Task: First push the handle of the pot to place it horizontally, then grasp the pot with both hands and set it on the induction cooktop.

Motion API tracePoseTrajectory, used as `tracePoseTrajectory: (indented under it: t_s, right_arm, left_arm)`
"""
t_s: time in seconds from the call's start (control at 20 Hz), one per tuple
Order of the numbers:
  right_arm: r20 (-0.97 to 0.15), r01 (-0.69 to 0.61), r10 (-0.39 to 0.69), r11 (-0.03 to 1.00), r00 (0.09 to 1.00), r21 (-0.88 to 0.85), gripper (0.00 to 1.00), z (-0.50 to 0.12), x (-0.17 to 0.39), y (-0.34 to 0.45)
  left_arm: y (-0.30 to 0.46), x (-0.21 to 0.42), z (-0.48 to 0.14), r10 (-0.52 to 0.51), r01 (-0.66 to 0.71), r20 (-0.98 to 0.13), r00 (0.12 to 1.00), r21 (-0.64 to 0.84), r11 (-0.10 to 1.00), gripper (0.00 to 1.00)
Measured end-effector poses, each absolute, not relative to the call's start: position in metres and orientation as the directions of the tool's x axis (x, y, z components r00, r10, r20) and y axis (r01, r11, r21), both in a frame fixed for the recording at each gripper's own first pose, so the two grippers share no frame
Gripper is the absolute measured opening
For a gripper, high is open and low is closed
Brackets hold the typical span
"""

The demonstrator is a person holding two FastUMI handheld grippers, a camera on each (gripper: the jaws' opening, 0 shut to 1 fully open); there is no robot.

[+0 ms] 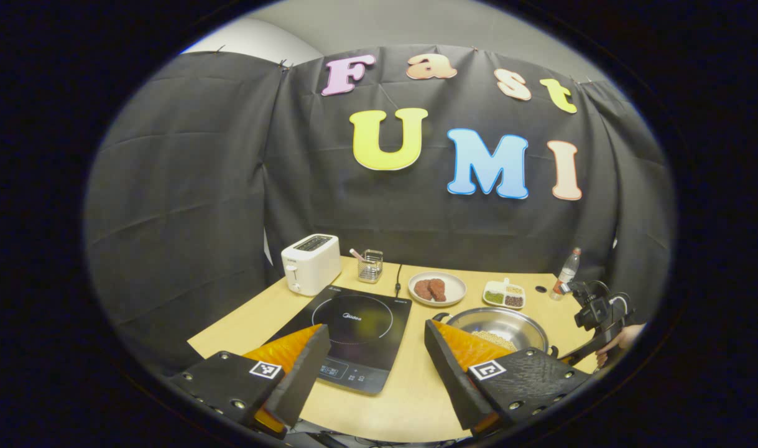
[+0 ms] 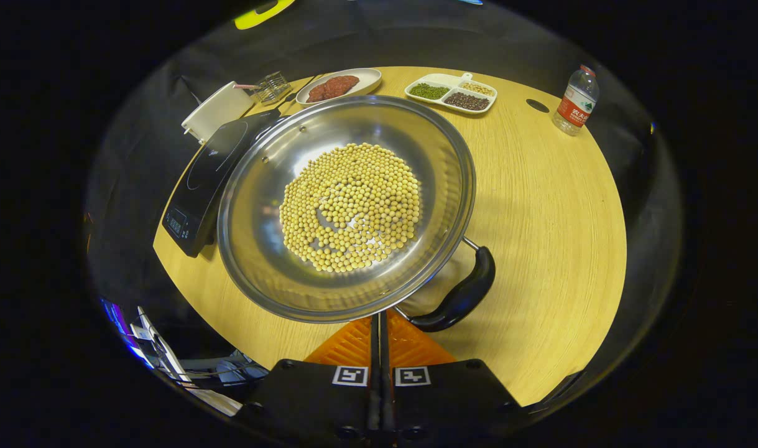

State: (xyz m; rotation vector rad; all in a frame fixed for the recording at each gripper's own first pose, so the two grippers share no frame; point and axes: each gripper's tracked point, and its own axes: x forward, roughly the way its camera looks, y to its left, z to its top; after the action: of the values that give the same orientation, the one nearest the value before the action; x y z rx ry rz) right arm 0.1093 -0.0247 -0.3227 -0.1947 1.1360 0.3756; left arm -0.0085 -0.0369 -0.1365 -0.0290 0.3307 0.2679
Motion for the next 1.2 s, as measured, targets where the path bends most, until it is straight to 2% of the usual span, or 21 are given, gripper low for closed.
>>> tracePoseTrajectory:
  t_s: [0.3, 0.4, 0.5, 0.55, 0.75, 0.8, 0.85, 0.9, 1.0, 1.1, 1.2]
  right_arm:
    - [-0.897, -0.363, 0.18, 0.931, 0.405, 0.023, 0.0, -0.315, 0.138, -0.052]
    - [-0.89, -0.35, 0.198, 0.936, 0.41, 0.047, 0.02, -0.313, 0.148, -0.057]
    - [-0.885, -0.338, 0.209, 0.939, 0.415, 0.063, 0.02, -0.311, 0.157, -0.063]
    - [-0.885, -0.327, 0.214, 0.942, 0.413, 0.075, 0.02, -0.312, 0.16, -0.065]
    - [-0.873, -0.312, 0.222, 0.946, 0.434, 0.085, 0.02, -0.307, 0.175, -0.071]
    - [-0.87, -0.318, 0.228, 0.944, 0.437, 0.088, 0.0, -0.307, 0.177, -0.072]
    - [-0.867, -0.317, 0.238, 0.943, 0.438, 0.099, 0.02, -0.306, 0.176, -0.073]
    - [-0.864, -0.317, 0.249, 0.942, 0.438, 0.11, 0.02, -0.304, 0.177, -0.073]
    - [-0.855, -0.312, 0.259, 0.942, 0.449, 0.121, 0.02, -0.302, 0.176, -0.075]
    - [-0.844, -0.309, 0.261, 0.943, 0.469, 0.12, 0.0, -0.299, 0.175, -0.077]
    - [-0.836, -0.306, 0.249, 0.946, 0.488, 0.103, 0.05, -0.293, 0.173, -0.084]
  left_arm:
    - [-0.064, 0.007, -0.121, 0.247, -0.245, -0.281, 0.927, 0.043, 0.968, 0.9]
    - [-0.072, 0.014, -0.118, 0.261, -0.256, -0.274, 0.926, 0.054, 0.965, 0.93]
    - [-0.08, 0.016, -0.118, 0.274, -0.275, -0.276, 0.921, 0.037, 0.961, 0.9]
    - [-0.084, 0.015, -0.122, 0.286, -0.292, -0.282, 0.916, 0.021, 0.956, 0.93]
    - [-0.106, 0.004, -0.136, 0.303, -0.324, -0.303, 0.903, -0.019, 0.946, 0.9]
    - [-0.108, 0.002, -0.138, 0.313, -0.334, -0.312, 0.897, -0.017, 0.942, 0.93]
    - [-0.111, 0.0, -0.139, 0.315, -0.337, -0.312, 0.897, -0.019, 0.941, 0.93]
    - [-0.116, 0.0, -0.136, 0.311, -0.333, -0.305, 0.9, -0.021, 0.943, 0.9]
    - [-0.118, -0.002, -0.131, 0.312, -0.33, -0.299, 0.902, -0.01, 0.944, 0.93]
    - [-0.119, -0.002, -0.128, 0.296, -0.312, -0.295, 0.908, -0.007, 0.95, 0.9]
    - [-0.113, -0.001, -0.133, 0.286, -0.301, -0.308, 0.907, -0.002, 0.954, 0.93]
